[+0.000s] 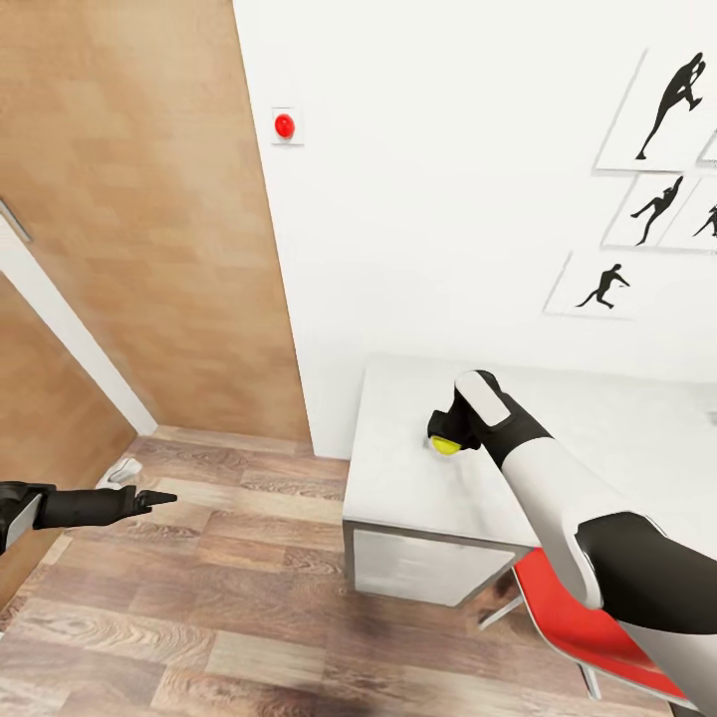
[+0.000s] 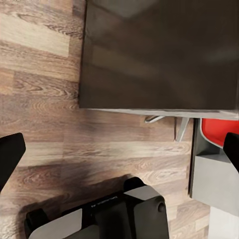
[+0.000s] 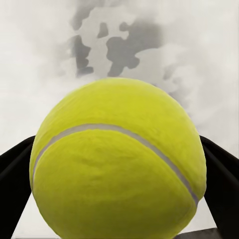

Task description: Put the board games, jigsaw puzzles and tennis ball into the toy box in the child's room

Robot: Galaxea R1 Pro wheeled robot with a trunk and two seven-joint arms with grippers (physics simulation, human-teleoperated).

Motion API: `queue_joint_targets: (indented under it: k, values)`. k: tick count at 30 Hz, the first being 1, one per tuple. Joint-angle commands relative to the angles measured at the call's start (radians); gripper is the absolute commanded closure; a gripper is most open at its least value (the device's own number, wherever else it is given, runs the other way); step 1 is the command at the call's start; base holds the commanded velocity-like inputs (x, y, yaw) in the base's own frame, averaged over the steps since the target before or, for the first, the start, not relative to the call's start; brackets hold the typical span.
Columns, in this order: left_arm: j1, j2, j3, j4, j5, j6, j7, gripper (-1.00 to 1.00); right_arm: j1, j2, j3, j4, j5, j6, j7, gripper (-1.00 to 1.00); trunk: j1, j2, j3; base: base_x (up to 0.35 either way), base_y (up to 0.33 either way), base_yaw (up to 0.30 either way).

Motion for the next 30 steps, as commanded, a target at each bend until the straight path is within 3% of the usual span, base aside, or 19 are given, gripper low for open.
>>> queue_joint_targets:
  k: [1,7,30]
  values:
    - [-0.001,0.001,-0.008,-0.001,0.007,0.008,-0.003,-1.00,-0.001,0.000,0.001,-0.001,-0.010,0.001,-0.010,1.00,0.001,-0.002,0.000,0.000,0.000,0.000]
    - [-0.001,0.000,-0.007,-0.001,0.007,0.008,-0.003,-1.00,0.001,0.000,-0.018,-0.001,-0.010,0.002,-0.010,1.00,0.001,-0.002,0.010,0.000,0.000,0.000]
    - [-0.001,0.000,-0.007,-0.001,0.007,0.007,-0.001,-1.00,0.004,-0.006,-0.021,-0.001,-0.010,0.001,-0.010,1.00,0.001,-0.002,0.048,0.000,0.000,0.000]
